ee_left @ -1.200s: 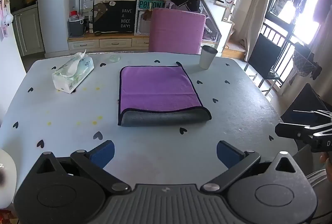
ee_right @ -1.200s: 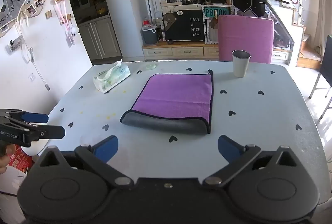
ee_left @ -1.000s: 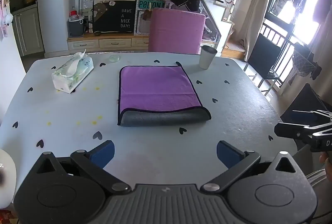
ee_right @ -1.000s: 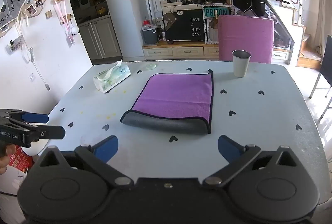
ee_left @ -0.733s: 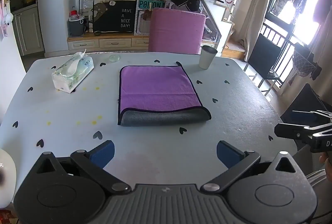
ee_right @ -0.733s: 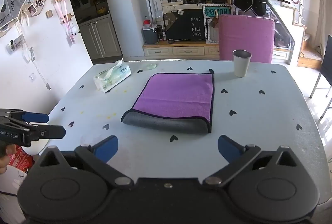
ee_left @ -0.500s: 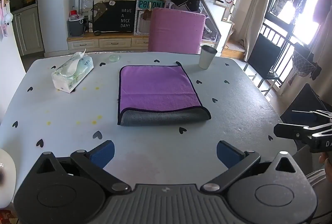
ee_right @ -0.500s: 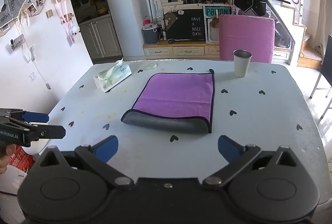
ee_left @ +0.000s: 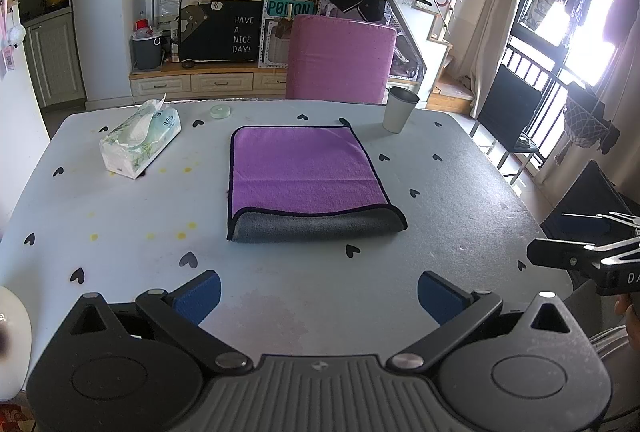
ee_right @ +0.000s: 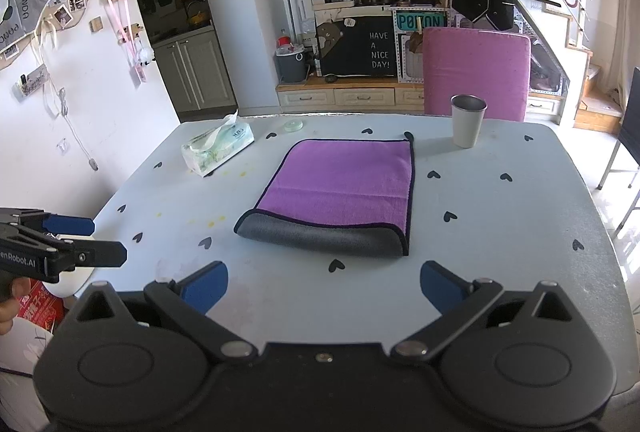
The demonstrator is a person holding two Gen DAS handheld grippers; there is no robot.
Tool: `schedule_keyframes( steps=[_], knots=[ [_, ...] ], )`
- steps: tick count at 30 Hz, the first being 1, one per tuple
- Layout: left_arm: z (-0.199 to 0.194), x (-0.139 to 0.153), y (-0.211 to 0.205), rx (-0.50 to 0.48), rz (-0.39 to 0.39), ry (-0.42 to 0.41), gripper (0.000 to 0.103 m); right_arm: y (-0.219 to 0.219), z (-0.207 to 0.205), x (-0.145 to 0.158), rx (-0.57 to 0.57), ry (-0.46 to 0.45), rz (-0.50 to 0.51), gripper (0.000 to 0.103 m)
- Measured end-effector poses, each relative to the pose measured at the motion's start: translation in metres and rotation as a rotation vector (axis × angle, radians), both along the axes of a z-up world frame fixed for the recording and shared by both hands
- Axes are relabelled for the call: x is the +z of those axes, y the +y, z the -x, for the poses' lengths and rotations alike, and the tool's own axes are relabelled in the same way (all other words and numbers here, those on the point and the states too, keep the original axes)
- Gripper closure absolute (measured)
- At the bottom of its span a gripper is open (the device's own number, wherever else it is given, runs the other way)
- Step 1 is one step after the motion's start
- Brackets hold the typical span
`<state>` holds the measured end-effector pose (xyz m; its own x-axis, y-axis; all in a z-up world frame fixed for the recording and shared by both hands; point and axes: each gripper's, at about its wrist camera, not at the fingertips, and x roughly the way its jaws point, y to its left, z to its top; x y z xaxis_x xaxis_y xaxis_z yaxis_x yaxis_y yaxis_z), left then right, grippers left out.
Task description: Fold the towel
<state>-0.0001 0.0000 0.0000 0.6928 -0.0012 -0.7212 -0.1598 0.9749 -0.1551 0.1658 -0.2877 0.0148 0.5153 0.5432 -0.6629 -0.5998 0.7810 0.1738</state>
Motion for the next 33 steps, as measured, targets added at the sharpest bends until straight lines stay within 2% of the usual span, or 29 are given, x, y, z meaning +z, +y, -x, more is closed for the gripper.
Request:
schedule_keyframes(
  steps=[33],
  knots=[
    [-0.0004,-0.0002,-0.0007,-0.003,0.001,-0.002,0.0,0.0018,0.0011,-0.0014,0.001,0.001,0.003,0.001]
  ],
)
